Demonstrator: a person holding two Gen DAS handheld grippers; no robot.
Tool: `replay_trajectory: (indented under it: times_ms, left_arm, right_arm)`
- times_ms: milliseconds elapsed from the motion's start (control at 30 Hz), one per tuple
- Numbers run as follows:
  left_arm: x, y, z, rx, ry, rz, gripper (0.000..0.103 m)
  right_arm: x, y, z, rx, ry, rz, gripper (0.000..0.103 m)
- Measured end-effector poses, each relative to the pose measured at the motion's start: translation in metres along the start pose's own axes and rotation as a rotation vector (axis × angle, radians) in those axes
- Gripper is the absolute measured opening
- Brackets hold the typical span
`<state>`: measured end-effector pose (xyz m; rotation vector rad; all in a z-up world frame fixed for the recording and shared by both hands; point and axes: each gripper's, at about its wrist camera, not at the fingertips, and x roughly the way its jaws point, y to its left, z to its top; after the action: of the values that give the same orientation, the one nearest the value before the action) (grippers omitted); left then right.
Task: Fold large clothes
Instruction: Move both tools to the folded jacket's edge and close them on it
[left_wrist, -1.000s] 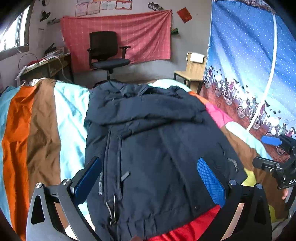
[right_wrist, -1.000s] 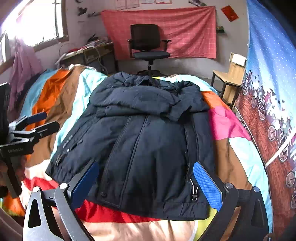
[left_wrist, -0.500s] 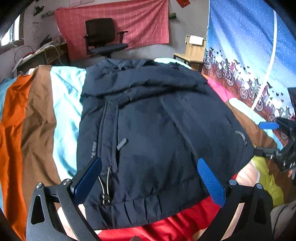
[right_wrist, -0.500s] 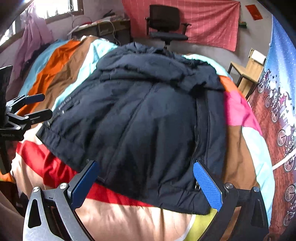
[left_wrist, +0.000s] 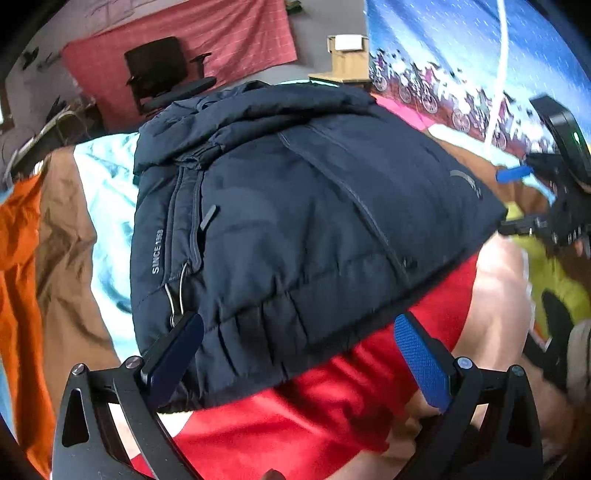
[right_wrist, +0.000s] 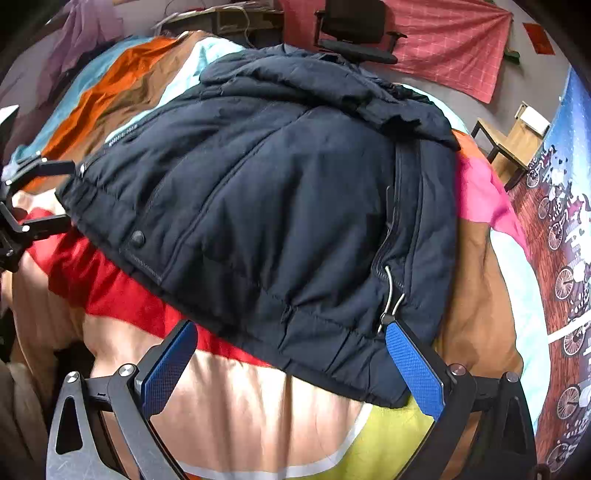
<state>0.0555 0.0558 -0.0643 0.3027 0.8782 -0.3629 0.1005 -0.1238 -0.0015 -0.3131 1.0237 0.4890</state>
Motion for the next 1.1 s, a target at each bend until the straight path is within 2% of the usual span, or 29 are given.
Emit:
replay_trajectory:
  times_ms: [233, 500, 633, 767, 900, 1100]
  left_arm:
    - [0.015, 0.0, -0.019, 0.069, 0.052, 0.103, 0.101]
    - [0.027, 0.013, -0.028, 0.046, 0.069, 0.218, 0.101]
    - [0.028, 0.011, -0.032, 0.076, 0.055, 0.276, 0.101]
    - [0.031, 0.012, -0.035, 0.084, 0.043, 0.309, 0.101]
    - [0.031, 0.008, -0.039, 0.096, 0.029, 0.335, 0.101]
    - [0.03, 0.005, -0.039, 0.093, 0.014, 0.35, 0.101]
  right_arm:
    - [0.011, -0.009, -0.013, 0.01, 0.019, -0.024, 0.103]
    - [0.024, -0.02, -0.028, 0.012, 0.028, -0.106, 0.103]
    - [0.034, -0.018, -0.037, -0.048, 0.054, -0.165, 0.103]
    - [0.045, -0.009, -0.047, -0.161, 0.054, -0.266, 0.103]
    - [0.05, 0.007, -0.057, -0.291, -0.007, -0.364, 0.103]
    - [0.053, 0.019, -0.06, -0.377, -0.089, -0.446, 0.103]
